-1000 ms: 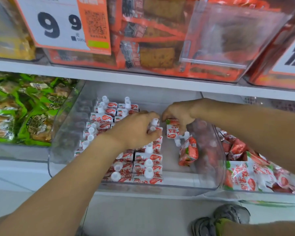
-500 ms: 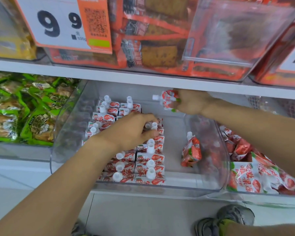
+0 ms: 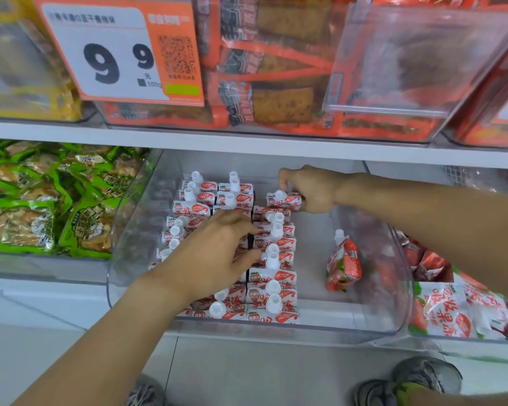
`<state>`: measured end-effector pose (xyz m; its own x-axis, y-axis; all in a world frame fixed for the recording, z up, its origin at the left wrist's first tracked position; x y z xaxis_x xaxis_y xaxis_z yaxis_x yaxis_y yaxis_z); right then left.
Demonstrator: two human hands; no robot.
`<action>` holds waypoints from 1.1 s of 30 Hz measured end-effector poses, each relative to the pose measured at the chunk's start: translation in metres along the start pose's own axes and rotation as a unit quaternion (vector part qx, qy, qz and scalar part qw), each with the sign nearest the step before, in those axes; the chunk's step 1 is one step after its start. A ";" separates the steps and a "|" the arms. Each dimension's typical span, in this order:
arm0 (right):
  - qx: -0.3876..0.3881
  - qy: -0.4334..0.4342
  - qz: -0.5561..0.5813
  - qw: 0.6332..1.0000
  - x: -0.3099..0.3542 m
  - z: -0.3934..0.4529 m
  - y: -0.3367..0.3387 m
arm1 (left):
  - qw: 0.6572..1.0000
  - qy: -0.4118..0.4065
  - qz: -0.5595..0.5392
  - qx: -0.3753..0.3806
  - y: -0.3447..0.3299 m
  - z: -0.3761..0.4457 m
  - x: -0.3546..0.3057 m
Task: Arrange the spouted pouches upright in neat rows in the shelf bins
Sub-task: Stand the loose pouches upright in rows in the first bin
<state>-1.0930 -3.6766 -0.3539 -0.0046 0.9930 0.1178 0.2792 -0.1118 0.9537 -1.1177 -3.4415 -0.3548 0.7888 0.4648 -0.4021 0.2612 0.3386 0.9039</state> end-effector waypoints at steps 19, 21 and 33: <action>0.187 -0.033 0.368 0.910 0.009 0.011 -0.009 | 0.999 0.011 -0.030 -0.010 0.003 0.005 0.005; 0.186 -0.038 0.367 0.910 0.009 0.011 -0.007 | 0.999 0.013 -0.030 -0.010 0.004 0.008 0.004; 0.224 -0.005 -0.098 0.970 0.026 -0.079 0.017 | 1.000 0.015 -0.022 -0.011 0.007 0.011 -0.006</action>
<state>-1.1645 -3.6561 -0.3126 -0.0901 0.9943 -0.0579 0.6631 0.1032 0.7413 -1.1146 -3.4505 -0.3449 0.7601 0.4728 -0.4457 0.2826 0.3772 0.8820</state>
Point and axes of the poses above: each hand's wrist, its own z-axis towards the middle knuckle, its own y-axis out of the back of the hand, x = y × z, the point moved 3 cm from there along z, towards the middle knuckle, and after that the axes turned 2 degrees about -z, right-handed, at the moved point
